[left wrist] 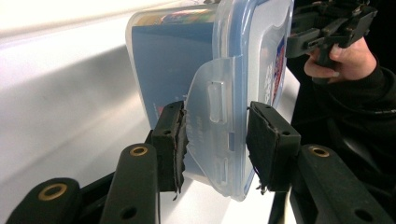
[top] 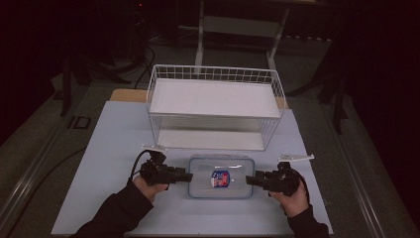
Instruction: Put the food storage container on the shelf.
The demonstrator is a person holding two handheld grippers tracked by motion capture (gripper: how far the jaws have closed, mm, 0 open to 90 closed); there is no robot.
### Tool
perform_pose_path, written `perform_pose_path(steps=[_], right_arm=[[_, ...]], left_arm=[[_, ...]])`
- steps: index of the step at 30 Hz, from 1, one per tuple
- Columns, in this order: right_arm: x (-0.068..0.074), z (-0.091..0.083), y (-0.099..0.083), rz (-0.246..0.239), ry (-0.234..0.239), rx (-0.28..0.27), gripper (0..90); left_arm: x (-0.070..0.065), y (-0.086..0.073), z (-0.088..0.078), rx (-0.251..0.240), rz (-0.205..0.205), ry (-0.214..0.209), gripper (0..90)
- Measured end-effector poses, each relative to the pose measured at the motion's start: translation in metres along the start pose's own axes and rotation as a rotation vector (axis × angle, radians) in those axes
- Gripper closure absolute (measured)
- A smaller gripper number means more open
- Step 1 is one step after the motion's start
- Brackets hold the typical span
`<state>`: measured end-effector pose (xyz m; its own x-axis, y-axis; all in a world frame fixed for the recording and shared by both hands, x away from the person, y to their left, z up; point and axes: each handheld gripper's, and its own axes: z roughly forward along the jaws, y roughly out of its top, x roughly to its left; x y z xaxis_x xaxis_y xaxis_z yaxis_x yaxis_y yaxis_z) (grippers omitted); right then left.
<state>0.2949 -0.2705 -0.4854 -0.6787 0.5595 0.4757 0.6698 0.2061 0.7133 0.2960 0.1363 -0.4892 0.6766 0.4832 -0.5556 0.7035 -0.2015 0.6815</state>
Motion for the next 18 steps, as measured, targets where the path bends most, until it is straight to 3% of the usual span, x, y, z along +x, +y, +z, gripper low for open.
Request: perform_pose_path(steps=[7, 11, 18], right_arm=[[-0.001, 0.003, 0.018, -0.031, -0.002, -0.023, 52.2], [-0.006, 0.007, 0.034, -0.048, -0.001, -0.039, 52.3], [-0.016, 0.014, 0.049, -0.059, -0.008, -0.054, 52.2]], left_arm=[[0.001, 0.011, -0.006, -0.05, 0.021, 0.034, 57.5], [0.008, 0.021, -0.01, -0.09, 0.032, 0.049, 57.5], [0.022, 0.033, -0.007, -0.106, 0.024, 0.054, 57.4]])
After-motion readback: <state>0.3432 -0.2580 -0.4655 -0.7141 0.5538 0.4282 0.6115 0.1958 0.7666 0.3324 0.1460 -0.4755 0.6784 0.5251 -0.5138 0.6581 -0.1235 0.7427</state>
